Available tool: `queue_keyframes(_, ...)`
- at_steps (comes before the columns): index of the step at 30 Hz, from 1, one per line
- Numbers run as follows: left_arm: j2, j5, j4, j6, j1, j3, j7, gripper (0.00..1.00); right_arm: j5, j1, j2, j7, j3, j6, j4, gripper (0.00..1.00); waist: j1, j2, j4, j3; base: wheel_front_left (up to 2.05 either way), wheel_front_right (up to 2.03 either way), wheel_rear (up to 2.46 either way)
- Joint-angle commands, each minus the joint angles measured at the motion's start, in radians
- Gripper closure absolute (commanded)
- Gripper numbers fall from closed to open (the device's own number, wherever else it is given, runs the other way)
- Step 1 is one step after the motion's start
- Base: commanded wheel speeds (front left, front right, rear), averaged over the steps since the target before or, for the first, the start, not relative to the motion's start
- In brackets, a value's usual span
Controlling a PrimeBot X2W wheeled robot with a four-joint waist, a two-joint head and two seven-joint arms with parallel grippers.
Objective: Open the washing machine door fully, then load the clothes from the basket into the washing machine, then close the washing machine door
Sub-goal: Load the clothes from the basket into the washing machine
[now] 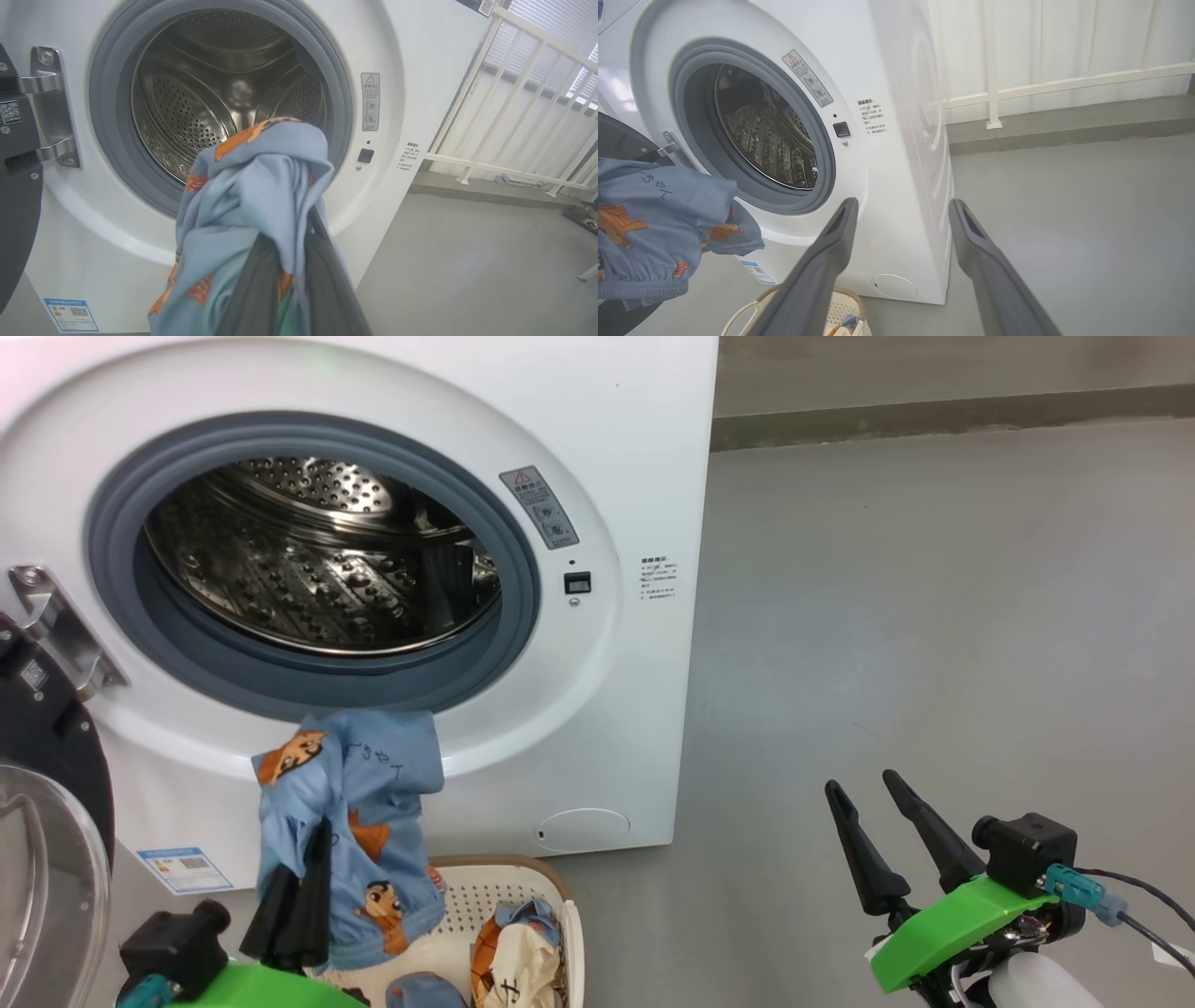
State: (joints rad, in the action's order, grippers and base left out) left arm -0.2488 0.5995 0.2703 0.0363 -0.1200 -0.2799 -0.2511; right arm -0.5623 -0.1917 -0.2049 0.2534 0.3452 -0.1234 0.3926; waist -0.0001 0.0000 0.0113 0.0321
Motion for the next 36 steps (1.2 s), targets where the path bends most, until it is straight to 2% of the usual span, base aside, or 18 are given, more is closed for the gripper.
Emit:
queue_keyframes(1, -0.023, -0.019, -0.032, -0.01, -0.017, 0.036, -0.011, 1.0, -0.003, -0.003, -0.013, 0.008, 0.012, -0.007, -0.028, 0.0, 0.0001, 0.0, 0.0, -0.001, 0.0, 0.0, 0.0)
queue_keyframes(23, -0.022, -0.084, -0.05, -0.054, 0.004, 0.056, -0.011, 1.0, 0.042, -0.014, -0.032, 0.008, 0.01, -0.007, -0.014, 0.0, 0.0001, 0.0, -0.026, -0.005, 0.0, 0.0, 0.0)
queue_keyframes(29, -0.022, -0.092, -0.03, -0.048, -0.009, 0.075, -0.011, 1.0, 0.07, -0.017, -0.032, 0.008, 0.011, -0.007, -0.009, 0.0, 0.0001, 0.0, -0.037, -0.016, 0.0, 0.0, 0.0)
queue_keyframes(36, -0.021, -0.101, 0.064, -0.016, -0.104, 0.118, -0.011, 1.0, 0.087, -0.028, -0.028, 0.008, 0.013, -0.007, -0.024, 0.0, 0.0001, 0.0, -0.056, -0.058, 0.0, 0.0, 0.0)
